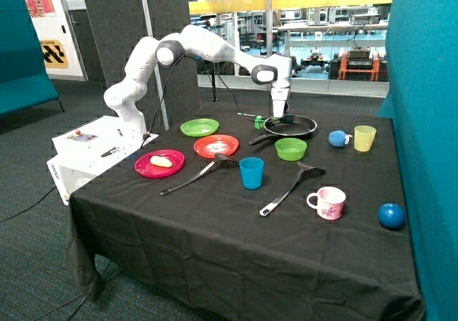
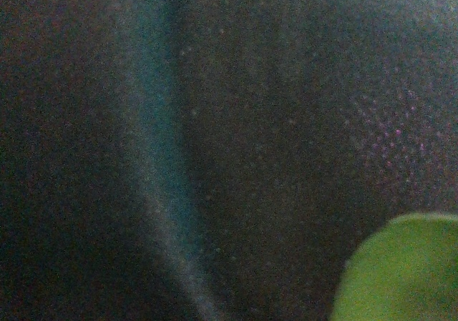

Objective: Cook the vegetables

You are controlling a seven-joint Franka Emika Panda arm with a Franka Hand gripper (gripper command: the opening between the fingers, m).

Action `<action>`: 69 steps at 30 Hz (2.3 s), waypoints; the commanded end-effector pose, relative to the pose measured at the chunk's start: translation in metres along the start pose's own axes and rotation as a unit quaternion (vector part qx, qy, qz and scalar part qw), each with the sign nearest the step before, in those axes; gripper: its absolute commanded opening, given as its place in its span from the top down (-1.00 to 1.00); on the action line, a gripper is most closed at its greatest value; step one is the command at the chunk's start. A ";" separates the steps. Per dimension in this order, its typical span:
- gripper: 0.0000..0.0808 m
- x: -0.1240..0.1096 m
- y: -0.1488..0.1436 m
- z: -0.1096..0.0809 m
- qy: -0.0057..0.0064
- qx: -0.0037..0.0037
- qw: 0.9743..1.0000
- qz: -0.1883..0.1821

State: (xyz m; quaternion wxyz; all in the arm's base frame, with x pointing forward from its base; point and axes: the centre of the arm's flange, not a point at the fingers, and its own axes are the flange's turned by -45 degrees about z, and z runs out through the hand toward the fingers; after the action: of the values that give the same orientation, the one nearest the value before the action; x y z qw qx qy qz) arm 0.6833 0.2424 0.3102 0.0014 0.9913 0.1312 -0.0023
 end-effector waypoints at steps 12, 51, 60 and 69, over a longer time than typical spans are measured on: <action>-0.08 0.002 0.009 0.002 0.002 0.001 1.000 -0.003; -0.90 -0.014 0.029 0.003 0.002 0.001 1.000 0.011; -0.97 -0.015 0.028 0.002 0.002 0.001 1.000 0.009; -0.99 -0.012 0.026 0.000 0.002 0.001 1.000 0.005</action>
State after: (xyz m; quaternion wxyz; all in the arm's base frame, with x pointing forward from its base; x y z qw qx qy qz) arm 0.6786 0.2132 0.3083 0.0016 0.9924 0.1232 -0.0025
